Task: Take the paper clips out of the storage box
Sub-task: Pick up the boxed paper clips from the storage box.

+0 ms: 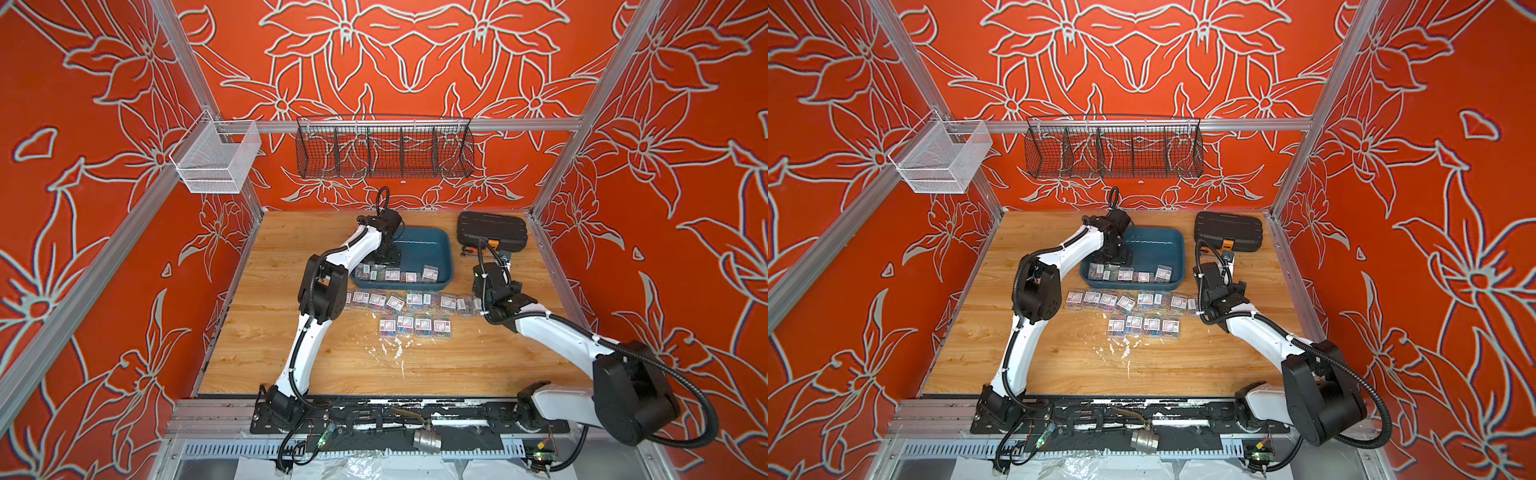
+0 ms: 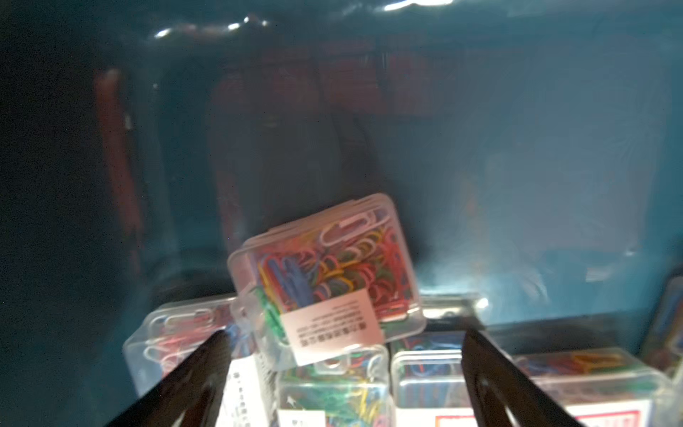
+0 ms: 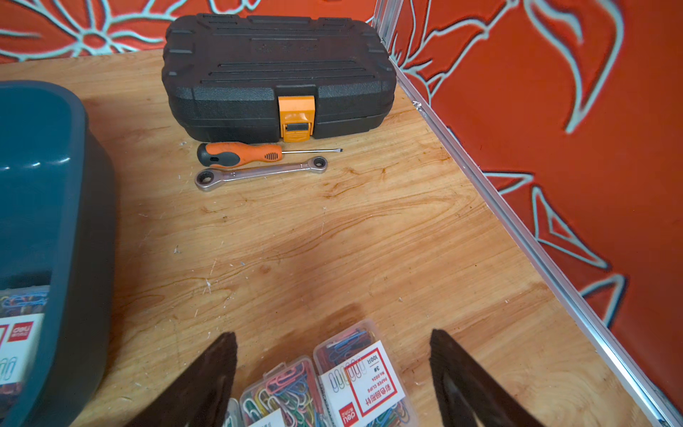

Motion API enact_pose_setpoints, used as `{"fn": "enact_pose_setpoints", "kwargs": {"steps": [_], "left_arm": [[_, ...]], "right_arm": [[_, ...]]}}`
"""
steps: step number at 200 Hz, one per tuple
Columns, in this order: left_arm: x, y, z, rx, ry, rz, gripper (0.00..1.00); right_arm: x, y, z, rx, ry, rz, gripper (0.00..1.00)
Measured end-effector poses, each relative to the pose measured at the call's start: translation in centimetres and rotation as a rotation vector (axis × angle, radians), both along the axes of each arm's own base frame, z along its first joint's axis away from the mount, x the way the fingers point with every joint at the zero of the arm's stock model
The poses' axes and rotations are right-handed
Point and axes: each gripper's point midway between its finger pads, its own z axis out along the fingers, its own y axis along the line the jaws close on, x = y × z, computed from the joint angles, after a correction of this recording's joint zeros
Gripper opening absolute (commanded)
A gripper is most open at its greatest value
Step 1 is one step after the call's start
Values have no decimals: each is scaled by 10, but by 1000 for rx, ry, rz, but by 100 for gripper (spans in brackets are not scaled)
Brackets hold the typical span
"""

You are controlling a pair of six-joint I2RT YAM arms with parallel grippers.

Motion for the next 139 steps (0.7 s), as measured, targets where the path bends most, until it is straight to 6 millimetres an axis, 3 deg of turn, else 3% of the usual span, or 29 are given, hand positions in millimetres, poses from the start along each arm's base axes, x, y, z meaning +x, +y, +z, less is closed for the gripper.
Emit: {"fn": "enact_pose_setpoints", "kwargs": {"steps": [59,139], "left_arm": [[12,-3,-16,-78,39,70,87],[15,-3,-15,-138,56,101,75]], "right_arm": [[1,0,1,2,-4,0,84],[1,1,0,1,0,1,83]]}}
